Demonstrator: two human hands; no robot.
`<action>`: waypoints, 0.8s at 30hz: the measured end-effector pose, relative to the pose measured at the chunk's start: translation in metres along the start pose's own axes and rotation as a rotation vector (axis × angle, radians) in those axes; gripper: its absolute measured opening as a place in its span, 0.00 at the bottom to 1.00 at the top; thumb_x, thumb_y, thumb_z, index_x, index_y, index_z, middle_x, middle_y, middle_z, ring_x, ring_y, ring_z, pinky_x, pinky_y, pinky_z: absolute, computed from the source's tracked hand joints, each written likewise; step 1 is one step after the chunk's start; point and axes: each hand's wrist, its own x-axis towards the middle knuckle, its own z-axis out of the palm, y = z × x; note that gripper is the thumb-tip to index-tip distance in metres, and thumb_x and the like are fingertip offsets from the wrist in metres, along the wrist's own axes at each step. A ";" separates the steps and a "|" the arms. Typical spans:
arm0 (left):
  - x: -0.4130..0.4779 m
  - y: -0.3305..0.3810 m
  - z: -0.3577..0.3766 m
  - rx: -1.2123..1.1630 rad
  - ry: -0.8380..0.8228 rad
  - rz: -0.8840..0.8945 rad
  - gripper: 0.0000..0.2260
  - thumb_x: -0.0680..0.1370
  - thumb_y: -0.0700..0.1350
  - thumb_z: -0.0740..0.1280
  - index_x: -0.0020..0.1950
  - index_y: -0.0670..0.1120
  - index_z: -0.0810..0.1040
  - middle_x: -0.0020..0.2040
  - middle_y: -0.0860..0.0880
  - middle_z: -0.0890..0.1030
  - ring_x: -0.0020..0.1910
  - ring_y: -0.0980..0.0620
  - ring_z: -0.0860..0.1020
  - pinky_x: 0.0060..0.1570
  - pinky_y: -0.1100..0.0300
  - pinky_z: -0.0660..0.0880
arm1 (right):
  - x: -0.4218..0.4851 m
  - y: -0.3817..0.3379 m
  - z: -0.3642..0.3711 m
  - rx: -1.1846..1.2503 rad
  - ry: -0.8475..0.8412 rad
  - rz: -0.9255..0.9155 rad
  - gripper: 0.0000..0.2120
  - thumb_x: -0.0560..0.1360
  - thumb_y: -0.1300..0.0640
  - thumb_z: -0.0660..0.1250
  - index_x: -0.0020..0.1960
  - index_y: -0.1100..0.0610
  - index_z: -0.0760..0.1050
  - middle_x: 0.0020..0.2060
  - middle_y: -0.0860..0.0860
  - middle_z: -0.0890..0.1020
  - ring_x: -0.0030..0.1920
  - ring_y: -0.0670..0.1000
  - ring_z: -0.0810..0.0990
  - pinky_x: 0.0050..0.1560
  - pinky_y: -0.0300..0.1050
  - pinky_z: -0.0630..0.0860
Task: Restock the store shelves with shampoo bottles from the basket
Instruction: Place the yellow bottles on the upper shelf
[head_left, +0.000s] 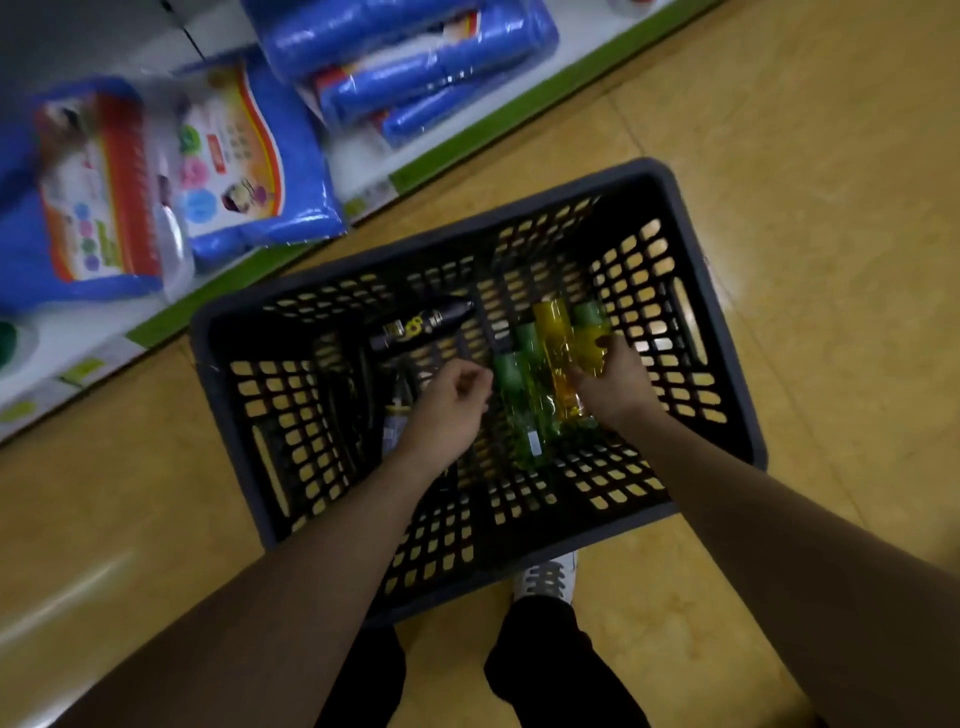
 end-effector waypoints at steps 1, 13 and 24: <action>0.010 -0.011 0.007 0.006 -0.015 -0.011 0.09 0.84 0.53 0.59 0.58 0.51 0.74 0.54 0.52 0.80 0.52 0.55 0.80 0.46 0.63 0.74 | 0.012 0.008 0.008 -0.036 0.006 0.027 0.31 0.76 0.50 0.72 0.74 0.54 0.63 0.68 0.57 0.71 0.68 0.60 0.72 0.66 0.62 0.74; 0.073 -0.033 0.083 0.082 -0.158 -0.051 0.21 0.83 0.53 0.60 0.75 0.47 0.65 0.68 0.48 0.73 0.59 0.53 0.75 0.51 0.63 0.70 | 0.077 0.052 0.048 -0.242 0.042 0.278 0.57 0.69 0.39 0.76 0.80 0.59 0.43 0.76 0.63 0.55 0.77 0.64 0.55 0.76 0.59 0.58; 0.107 -0.016 0.110 -0.112 -0.157 -0.179 0.23 0.84 0.50 0.60 0.78 0.46 0.61 0.72 0.48 0.72 0.68 0.50 0.71 0.56 0.59 0.66 | 0.088 0.067 0.058 -0.076 0.040 0.146 0.37 0.67 0.48 0.79 0.68 0.53 0.63 0.62 0.54 0.77 0.62 0.58 0.78 0.60 0.55 0.78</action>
